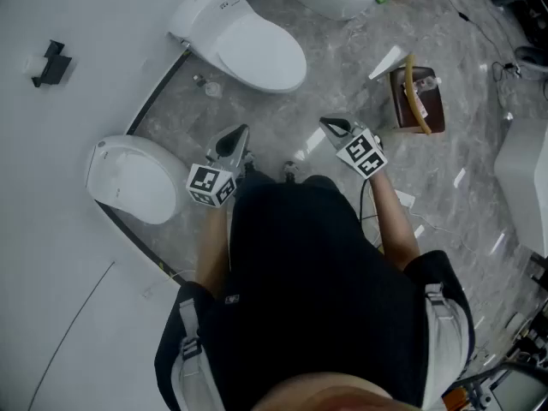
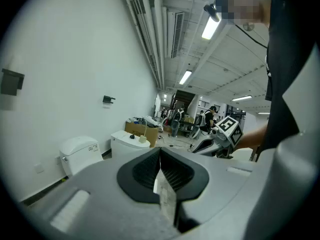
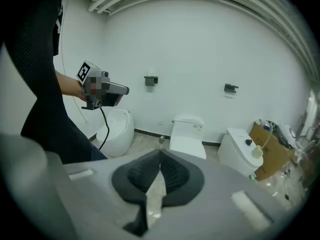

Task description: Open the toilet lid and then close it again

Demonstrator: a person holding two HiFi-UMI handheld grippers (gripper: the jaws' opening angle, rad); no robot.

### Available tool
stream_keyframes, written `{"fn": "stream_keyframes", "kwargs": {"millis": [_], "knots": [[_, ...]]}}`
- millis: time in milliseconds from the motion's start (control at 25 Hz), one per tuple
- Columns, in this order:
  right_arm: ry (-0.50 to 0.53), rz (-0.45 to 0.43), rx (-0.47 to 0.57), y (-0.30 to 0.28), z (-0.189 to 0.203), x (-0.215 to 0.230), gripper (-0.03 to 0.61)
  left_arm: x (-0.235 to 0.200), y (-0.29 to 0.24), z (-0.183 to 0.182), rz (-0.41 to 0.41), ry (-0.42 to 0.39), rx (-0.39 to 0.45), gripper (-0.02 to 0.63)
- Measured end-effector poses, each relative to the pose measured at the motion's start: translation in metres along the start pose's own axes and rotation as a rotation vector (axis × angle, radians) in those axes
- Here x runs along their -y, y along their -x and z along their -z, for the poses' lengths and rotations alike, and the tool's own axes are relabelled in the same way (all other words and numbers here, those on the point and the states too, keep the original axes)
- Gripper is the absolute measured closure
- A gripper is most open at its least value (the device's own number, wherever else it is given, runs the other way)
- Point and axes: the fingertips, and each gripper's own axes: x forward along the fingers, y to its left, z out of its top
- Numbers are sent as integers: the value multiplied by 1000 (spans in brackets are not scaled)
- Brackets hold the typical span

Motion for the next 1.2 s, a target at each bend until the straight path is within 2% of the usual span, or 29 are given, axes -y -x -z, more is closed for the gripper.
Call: {"fn": "stream_keyframes", "kwargs": {"millis": [560,1000,1200], "knots": [[-18,0,5,-3,1,-7,574,3,4,14,-16,-45,-63,603],[-33,-18,9,-17,2,-12,575,-16,24,27,-71,0,-57,603],[-70,-26,17,-30,-9,-4,575,-32,21,31,-64,26,-64,603]]}}
